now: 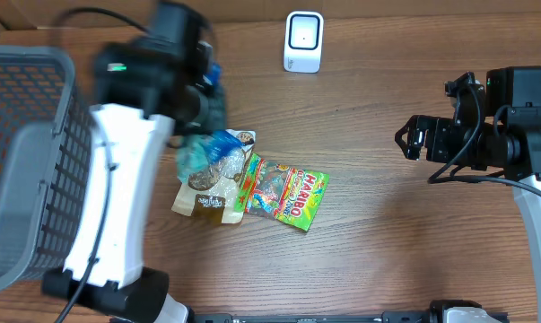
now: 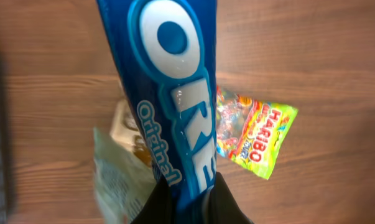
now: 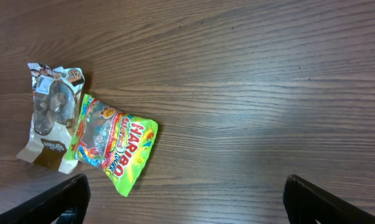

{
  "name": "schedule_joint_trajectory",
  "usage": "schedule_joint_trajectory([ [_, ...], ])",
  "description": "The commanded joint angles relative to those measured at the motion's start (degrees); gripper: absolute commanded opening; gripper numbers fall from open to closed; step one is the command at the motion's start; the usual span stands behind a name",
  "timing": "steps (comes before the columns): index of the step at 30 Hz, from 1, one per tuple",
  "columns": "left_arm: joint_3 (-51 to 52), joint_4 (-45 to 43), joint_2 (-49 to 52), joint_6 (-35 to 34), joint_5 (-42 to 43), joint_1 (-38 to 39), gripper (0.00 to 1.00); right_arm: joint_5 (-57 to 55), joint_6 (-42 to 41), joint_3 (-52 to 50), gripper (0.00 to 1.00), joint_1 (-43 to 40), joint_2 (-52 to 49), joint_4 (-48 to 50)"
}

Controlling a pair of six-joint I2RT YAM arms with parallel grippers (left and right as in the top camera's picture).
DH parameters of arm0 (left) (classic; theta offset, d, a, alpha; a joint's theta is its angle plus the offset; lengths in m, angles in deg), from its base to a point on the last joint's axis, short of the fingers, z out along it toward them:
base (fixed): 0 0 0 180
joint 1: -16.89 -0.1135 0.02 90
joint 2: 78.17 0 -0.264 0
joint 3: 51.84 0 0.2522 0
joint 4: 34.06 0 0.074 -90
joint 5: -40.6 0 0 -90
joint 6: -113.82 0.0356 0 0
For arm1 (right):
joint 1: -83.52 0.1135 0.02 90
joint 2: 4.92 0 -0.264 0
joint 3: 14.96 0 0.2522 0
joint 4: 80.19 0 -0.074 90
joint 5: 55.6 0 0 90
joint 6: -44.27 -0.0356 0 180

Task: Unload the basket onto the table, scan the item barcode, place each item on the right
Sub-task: 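Drop the Oreo pack and mint pack onto the table pile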

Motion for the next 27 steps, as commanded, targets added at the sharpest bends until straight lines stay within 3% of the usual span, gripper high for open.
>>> schedule_joint_trajectory([
  [1,9.6,-4.24,1.03,-4.07,0.46,5.46,0.04,0.33,-0.15,1.44,1.0,-0.15,0.15,0.35],
  [8,27.63,-19.96,1.07,-4.13,10.03,11.91,0.08,0.33,-0.13,1.44,1.0,-0.15,0.15,0.37],
  [11,30.56,-26.1,1.09,-3.93,12.09,13.55,0.29,0.33,-0.13,1.44,1.0,-0.15,0.15,0.35],
  [13,30.18,-29.07,1.07,-3.48,12.22,14.19,0.48,0.33,-0.13,1.44,1.0,-0.15,0.15,0.31],
  [16,28.46,-30.64,1.07,-2.97,12.26,14.01,0.56,0.35,-0.15,1.44,1.0,-0.15,0.15,0.31],
  [22,17.73,-29.16,1.07,-1.99,11.91,10.58,0.6,4.17,-0.17,1.44,1.0,-0.04,0.04,0.39],
  [23,15.98,-28.68,1.07,-1.99,11.8,9.64,0.65,5.44,-0.17,1.44,1.0,-0.04,-0.11,0.46],
  [27,10.54,-26.99,1.07,-2.47,11.78,4.96,0.67,9.29,-1.36,1.22,0.95,0.26,-1.27,1.01],
])
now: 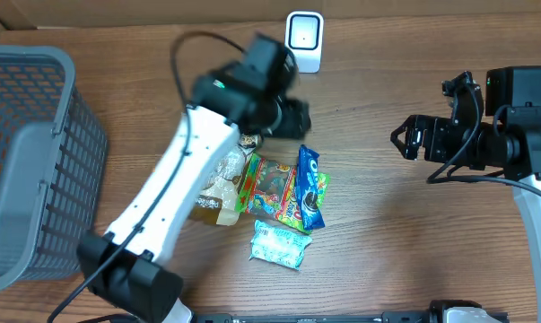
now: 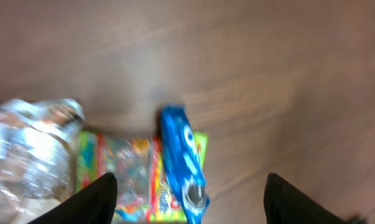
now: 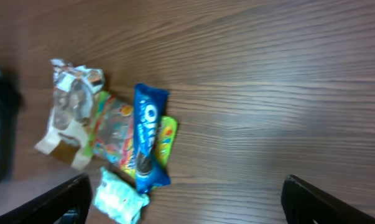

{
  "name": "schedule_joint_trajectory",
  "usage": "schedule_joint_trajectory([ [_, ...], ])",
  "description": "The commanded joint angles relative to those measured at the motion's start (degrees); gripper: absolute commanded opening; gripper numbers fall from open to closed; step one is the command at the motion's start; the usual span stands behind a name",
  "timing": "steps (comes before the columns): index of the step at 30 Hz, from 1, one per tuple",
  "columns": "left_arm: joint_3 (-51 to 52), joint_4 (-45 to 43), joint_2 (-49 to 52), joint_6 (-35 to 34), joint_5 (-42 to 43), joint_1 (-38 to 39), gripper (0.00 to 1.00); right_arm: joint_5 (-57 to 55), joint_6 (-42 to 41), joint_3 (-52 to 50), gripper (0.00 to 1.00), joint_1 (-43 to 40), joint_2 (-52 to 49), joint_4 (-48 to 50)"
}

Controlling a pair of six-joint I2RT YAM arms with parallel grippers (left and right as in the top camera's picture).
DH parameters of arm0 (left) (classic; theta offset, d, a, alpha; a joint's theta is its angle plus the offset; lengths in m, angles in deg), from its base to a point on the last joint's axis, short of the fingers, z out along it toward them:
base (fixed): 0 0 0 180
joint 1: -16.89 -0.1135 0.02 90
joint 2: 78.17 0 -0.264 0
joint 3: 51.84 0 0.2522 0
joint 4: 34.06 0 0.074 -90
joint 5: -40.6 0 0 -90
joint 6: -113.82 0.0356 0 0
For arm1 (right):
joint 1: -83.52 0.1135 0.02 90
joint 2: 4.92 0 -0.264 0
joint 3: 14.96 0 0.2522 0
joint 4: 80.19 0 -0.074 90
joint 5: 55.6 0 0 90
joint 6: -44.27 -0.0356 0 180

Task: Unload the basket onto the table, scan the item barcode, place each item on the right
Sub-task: 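Drop the Oreo pack and mint pack onto the table pile, then grasp the blue Oreo pack from the pile with the right gripper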

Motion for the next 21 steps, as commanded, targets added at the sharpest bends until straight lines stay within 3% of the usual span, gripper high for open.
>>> schedule_joint_trajectory([
  [1,-5.9,1.16,-1.07,0.63,0.11,-5.66,0.65,4.9,-2.67,0.85,0.94,0.57,-1.44,1.33],
  [3,-6.51,1.33,-1.07,0.02,0.11,-8.31,0.61,4.83,-4.2,0.22,0.94,1.79,-2.29,1.92],
  [6,-6.49,1.99,-1.05,-0.42,-0.39,-11.65,0.45,4.31,-4.44,0.04,0.94,5.29,-4.59,1.86],
  [9,-6.49,3.48,-1.05,-0.46,-5.03,-13.84,0.37,-0.39,-8.92,0.04,0.93,9.51,-7.21,2.75],
  [13,-6.49,4.81,-1.05,-0.42,-12.63,-14.51,0.37,-5.27,-15.5,0.04,0.85,15.04,-11.15,4.5],
  [21,-6.49,4.55,-1.05,-0.39,-18.38,-14.93,0.55,-6.82,-18.08,-0.02,0.78,24.26,-18.84,7.5],
])
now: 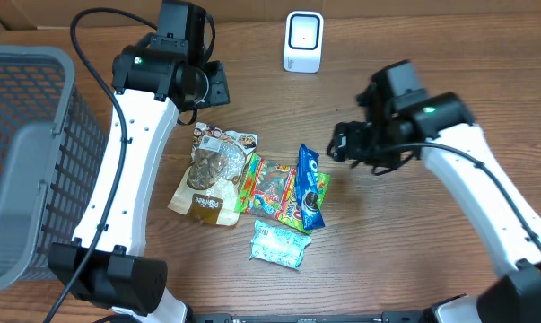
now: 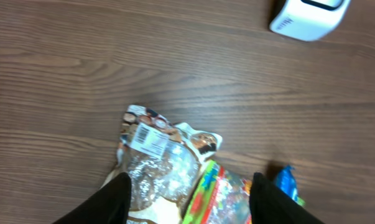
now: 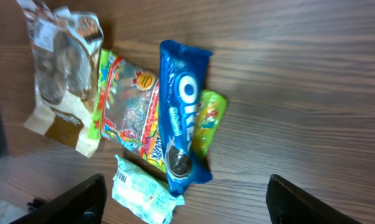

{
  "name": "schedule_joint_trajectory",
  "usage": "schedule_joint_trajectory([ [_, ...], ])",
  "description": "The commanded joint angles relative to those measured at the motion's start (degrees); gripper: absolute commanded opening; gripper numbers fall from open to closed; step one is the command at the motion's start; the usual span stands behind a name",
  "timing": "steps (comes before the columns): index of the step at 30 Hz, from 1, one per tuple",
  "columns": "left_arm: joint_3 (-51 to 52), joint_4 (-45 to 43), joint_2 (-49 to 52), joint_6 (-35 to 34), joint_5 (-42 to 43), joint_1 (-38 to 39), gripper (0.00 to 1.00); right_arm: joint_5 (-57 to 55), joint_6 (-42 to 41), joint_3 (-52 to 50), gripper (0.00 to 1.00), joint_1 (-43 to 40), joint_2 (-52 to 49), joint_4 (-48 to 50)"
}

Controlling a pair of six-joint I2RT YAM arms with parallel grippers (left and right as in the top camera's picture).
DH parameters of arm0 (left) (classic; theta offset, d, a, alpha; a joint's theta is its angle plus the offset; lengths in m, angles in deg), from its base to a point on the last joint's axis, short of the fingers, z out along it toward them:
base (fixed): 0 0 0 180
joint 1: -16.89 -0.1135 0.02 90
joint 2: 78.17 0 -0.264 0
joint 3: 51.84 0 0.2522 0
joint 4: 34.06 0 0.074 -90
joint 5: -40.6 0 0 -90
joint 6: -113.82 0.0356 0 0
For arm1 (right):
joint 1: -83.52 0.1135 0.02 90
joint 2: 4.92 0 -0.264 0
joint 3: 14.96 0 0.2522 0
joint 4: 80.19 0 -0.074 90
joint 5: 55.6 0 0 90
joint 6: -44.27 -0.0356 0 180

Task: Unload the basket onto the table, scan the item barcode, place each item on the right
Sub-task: 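Grasp the blue Oreo pack from the pile with the right gripper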

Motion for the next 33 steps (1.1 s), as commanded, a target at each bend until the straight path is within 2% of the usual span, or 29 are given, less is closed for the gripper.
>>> schedule_joint_trajectory([
  [1,-0.94,-0.76,-0.9,0.07,-3.91,-0.57,0.56,-1.6,-2.16,0.0,0.77,4.02,-3.32,1.38],
  [4,-0.94,-0.85,-0.9,0.02,-4.83,-0.7,0.56,-3.52,-5.09,0.0,0.7,6.6,-6.43,2.36],
  [11,-0.94,-0.81,-0.9,-0.44,-9.66,-0.74,0.46,-8.63,-11.32,0.0,0.67,10.84,-11.93,2.99],
  [12,-0.94,-0.83,-0.9,-0.59,-9.9,-0.74,0.46,-8.87,-11.37,0.0,0.63,11.34,-12.46,3.34],
  [18,-0.92,-0.79,-0.9,-0.59,-9.84,-0.76,0.45,-10.82,-13.88,-0.15,0.52,13.66,-15.63,5.29],
  [22,-0.92,-0.57,-0.9,-0.87,-9.33,-0.76,0.46,-10.45,-13.88,-0.15,0.51,14.8,-18.78,5.44],
  [25,-0.92,-0.26,-0.87,-1.01,-9.29,-0.76,0.49,-10.21,-13.88,-0.15,0.37,14.8,-19.06,5.27],
  [26,-0.92,-0.24,-0.87,-1.01,-9.29,-0.76,0.51,-10.01,-13.86,-0.13,0.22,14.78,-18.97,5.31],
  [27,-0.92,-0.26,-0.87,-1.01,-9.31,-0.76,0.55,-9.84,-13.84,-0.13,0.04,14.73,-18.95,5.35],
  [28,-0.92,-0.28,-0.87,-1.01,-9.31,-0.76,0.61,-9.81,-13.79,-0.13,0.04,14.73,-18.95,5.38],
  [30,-0.92,-0.33,-0.87,-1.01,-9.29,-0.76,0.66,-9.6,-13.35,0.48,0.04,14.71,-18.95,5.01],
  [33,-0.92,-0.28,-0.87,-1.01,-9.29,-0.76,0.7,-8.98,-8.96,1.88,0.04,14.32,-18.36,3.52],
])
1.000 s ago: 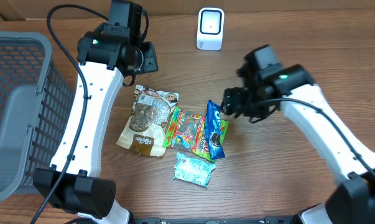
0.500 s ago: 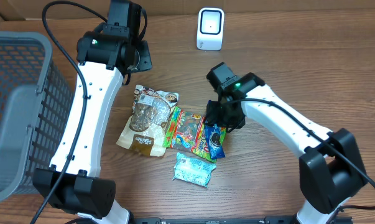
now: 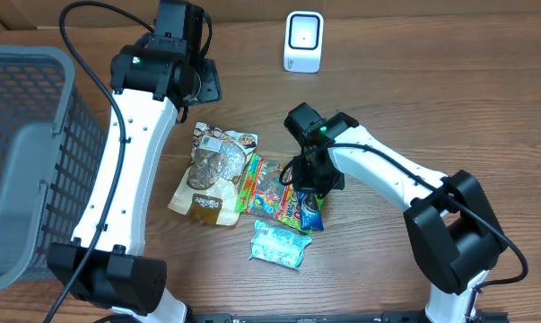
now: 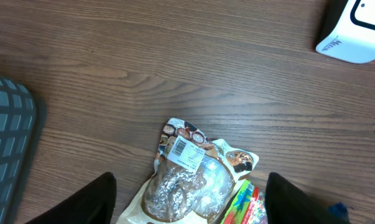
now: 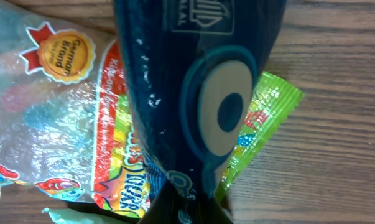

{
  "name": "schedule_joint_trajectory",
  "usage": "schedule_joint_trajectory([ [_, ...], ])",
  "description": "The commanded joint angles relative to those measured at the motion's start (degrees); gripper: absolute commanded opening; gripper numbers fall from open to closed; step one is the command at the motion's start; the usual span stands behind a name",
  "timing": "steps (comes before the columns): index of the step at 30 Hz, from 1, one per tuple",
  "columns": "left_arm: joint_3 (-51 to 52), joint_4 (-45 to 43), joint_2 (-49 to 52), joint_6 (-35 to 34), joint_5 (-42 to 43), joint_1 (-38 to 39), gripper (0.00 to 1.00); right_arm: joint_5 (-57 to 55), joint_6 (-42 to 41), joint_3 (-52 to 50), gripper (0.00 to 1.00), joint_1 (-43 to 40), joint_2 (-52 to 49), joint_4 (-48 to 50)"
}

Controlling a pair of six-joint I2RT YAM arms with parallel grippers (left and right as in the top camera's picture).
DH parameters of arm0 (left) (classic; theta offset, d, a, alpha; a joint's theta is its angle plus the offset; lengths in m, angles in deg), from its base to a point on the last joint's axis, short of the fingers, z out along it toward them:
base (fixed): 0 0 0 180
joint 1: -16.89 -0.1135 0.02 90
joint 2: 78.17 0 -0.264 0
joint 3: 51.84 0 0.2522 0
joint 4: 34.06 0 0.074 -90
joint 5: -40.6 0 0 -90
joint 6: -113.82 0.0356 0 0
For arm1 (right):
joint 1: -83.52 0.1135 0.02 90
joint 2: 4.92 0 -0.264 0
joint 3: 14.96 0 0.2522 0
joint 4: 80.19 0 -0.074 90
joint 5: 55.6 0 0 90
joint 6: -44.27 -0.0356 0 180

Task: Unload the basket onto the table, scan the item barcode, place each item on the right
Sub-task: 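Grasp the blue Oreo pack from the pile with the right gripper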

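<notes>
A blue Oreo pack (image 3: 311,208) lies across a Haribo gummy bag (image 3: 272,187) in the middle of the table. My right gripper (image 3: 309,185) is down on it and shut on the Oreo pack (image 5: 193,93), which fills the right wrist view above the gripper (image 5: 186,208). The white barcode scanner (image 3: 303,40) stands at the back edge, also seen as the scanner (image 4: 355,31) in the left wrist view. My left gripper (image 3: 196,82) hangs open at the back left, above a clear cookie bag (image 4: 190,177).
A grey mesh basket (image 3: 28,152) fills the left side. The cookie bag (image 3: 209,170) lies left of the Haribo bag (image 5: 50,124). A pale green packet (image 3: 281,244) sits in front of the pile. Bare wood lies to the right.
My right gripper was open in the air to the right of the pile; now it is down on the Oreo pack and shut on it. The left arm has barely shifted.
My left gripper held the Oreo pack above the pile while the right arm waited at the far right. Then the pack lay on the Haribo bag with the left gripper open over it. The left arm drew back; the right came in and now grips the pack.
</notes>
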Motion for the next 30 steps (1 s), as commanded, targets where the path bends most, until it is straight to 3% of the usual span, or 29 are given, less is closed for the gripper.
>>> schedule_joint_trajectory([
  [1,-0.92,0.09,-0.87,-0.59,-0.57,-0.39,0.7,1.38,6.43,2.73,0.04,-0.63,1.44,-1.77],
  [4,-0.92,0.17,-0.87,-0.59,-0.59,-0.39,0.7,9.64,16.2,5.27,0.04,-2.34,3.21,-3.56],
  [9,-0.92,0.17,-0.87,-0.59,-0.48,-0.28,0.73,34.23,38.99,7.23,0.04,-7.54,6.27,-6.84],
  [13,-0.92,0.13,-0.87,-0.59,1.7,-0.28,0.74,47.74,50.77,7.02,0.04,-13.62,6.34,-7.65],
  [22,-0.92,-0.11,-0.87,-0.59,3.56,-0.28,0.74,50.53,53.77,2.95,0.04,-23.41,4.66,1.77],
  [30,-0.92,-0.11,-0.85,-0.59,3.56,-0.28,0.73,50.49,53.18,2.36,0.08,-27.3,-5.9,4.68],
])
